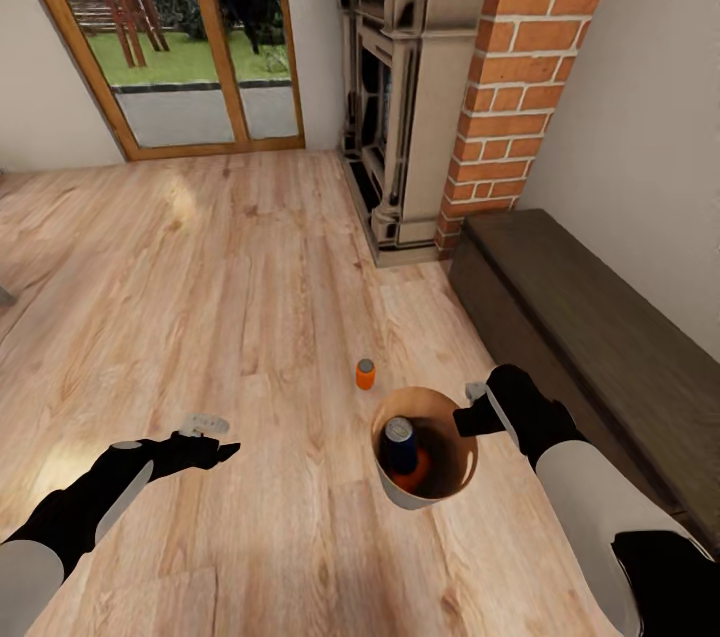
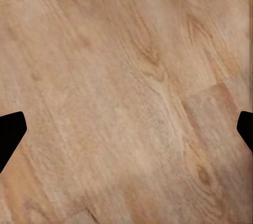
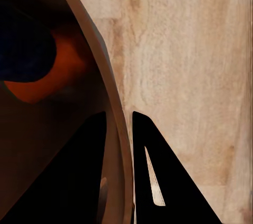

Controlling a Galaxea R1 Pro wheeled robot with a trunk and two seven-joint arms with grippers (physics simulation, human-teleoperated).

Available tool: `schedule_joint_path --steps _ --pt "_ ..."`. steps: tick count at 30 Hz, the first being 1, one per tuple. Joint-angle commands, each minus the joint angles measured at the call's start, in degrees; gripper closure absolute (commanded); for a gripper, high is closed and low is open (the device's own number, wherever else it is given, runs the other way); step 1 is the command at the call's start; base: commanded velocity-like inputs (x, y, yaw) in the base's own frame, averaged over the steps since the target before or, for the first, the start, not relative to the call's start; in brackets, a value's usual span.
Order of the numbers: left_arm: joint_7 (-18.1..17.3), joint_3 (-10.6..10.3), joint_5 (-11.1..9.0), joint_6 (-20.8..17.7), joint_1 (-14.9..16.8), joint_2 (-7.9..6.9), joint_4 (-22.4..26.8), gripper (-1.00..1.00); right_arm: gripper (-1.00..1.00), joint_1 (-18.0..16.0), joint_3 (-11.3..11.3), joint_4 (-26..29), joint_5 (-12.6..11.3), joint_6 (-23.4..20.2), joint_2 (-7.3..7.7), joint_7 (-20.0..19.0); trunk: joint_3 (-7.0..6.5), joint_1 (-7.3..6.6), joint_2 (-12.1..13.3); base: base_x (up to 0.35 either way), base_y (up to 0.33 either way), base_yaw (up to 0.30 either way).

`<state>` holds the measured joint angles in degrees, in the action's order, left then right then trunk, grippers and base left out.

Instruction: Put the three can of soda from the living room inside the tash can in the kitchen.

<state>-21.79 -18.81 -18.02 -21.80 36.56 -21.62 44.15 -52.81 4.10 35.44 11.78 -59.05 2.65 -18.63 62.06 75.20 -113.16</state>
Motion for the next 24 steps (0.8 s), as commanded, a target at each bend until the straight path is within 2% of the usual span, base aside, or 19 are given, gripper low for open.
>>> schedule_joint_path --steps 1,5,9,24 --pt "0.0 0.0 0.0 0.0 0.0 0.00 0.0 -1.00 1.00 0.0 -0.1 0.0 -1.4 -0.2 -0.01 -0.3 -0.01 0.00 0.0 0.126 -0.236 -0.001" --pt "0.0 0.0 0.0 0.0 0.0 0.00 0.0 -1.00 1.00 0.0 -0.1 0.0 -1.4 -0.2 0.00 -0.3 -0.01 0.00 0.0 0.078 -0.163 -0.001" --pt "-0.1 0.0 0.0 -0.1 0.0 0.07 0.0 -1.00 1.00 0.0 -0.1 0.0 -1.4 -0.2 -0.01 -0.2 -0.01 0.00 0.0 -0.030 0.017 0.000" --pt "-0.6 0.0 0.1 -0.1 0.0 0.01 0.0 -1.00 1.00 0.0 -0.2 0.1 -1.4 -0.2 0.11 -0.1 -0.69 0.00 0.0 -0.021 0.287 -0.177"
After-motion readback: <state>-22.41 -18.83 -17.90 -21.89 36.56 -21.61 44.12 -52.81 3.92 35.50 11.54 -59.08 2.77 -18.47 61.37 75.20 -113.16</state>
